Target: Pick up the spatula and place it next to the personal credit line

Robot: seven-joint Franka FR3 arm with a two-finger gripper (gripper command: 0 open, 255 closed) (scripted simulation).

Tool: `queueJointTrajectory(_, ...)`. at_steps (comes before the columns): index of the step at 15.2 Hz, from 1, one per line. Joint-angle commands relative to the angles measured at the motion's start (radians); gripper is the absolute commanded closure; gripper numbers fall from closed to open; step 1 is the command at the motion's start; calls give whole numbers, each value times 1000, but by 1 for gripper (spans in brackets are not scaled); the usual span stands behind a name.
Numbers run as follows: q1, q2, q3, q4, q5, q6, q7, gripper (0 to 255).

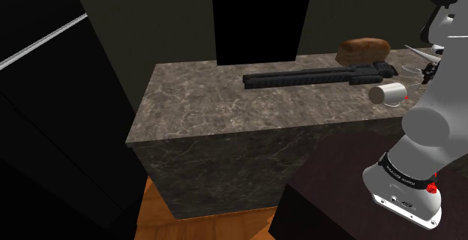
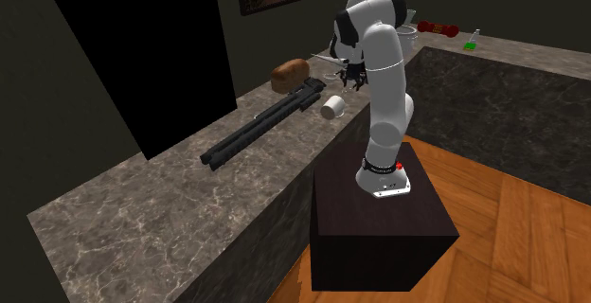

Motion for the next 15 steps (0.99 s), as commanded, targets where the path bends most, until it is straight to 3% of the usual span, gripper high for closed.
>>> queueJointTrajectory(1, 0, 0, 0, 0, 0, 0, 0, 0)
queueJointTrajectory(3, -1, 0, 0, 0, 0, 0, 0, 0)
queueJointTrajectory(7, 119, -110, -128, 18, -139, -86, 93, 0)
queueJointTrajectory(15, 119, -110, -128, 18, -139, -86, 93, 0)
